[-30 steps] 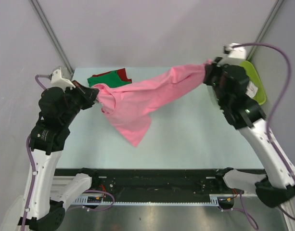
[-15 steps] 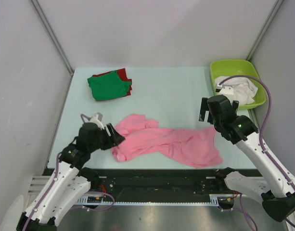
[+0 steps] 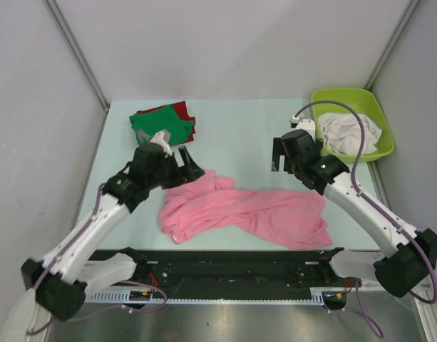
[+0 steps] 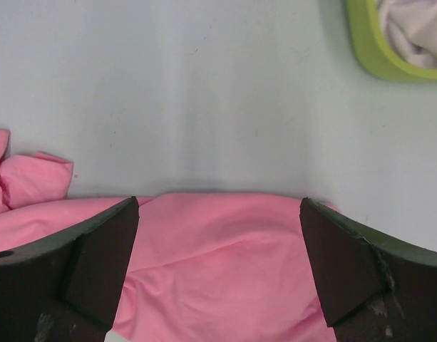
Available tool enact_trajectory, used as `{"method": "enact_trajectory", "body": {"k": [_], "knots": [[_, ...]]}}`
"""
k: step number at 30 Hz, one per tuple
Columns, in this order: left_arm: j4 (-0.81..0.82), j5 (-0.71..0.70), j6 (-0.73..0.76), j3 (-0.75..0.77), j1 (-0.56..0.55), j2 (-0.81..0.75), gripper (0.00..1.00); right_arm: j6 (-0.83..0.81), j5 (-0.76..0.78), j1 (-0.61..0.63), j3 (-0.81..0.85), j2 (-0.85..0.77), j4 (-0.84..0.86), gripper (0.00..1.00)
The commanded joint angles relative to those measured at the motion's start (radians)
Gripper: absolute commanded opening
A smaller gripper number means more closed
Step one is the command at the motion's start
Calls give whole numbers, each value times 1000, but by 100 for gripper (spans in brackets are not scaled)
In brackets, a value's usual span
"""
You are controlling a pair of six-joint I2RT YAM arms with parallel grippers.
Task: Fold and stack the t-shirts
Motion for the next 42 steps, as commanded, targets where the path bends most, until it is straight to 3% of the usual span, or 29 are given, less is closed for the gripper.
{"method": "enact_trajectory", "body": {"k": [1,5,11,19,30,33,37,42], "knots": [[58,-56,93,109,74,270,90,-15,-35,13,17,50,105,100],[156,-54,85,118,155,362,83,-19,-30,21,-2,73,119,100],[167,-91,116,172,208,520,70,-24,-55,19,-81,53,168,100],[259,-102,110,77,257,672,49,-29,-73,7,-160,29,213,100],[348,-73,105,8,258,780,48,-22,-107,-7,-206,4,221,100],[369,-66,102,-6,258,797,37,-19,-107,-11,-212,6,219,100],[391,-57,108,-14,258,800,1,19,-108,-42,-221,23,201,100],[402,-51,98,-32,258,766,0,91,-148,-125,-278,76,211,100]]}}
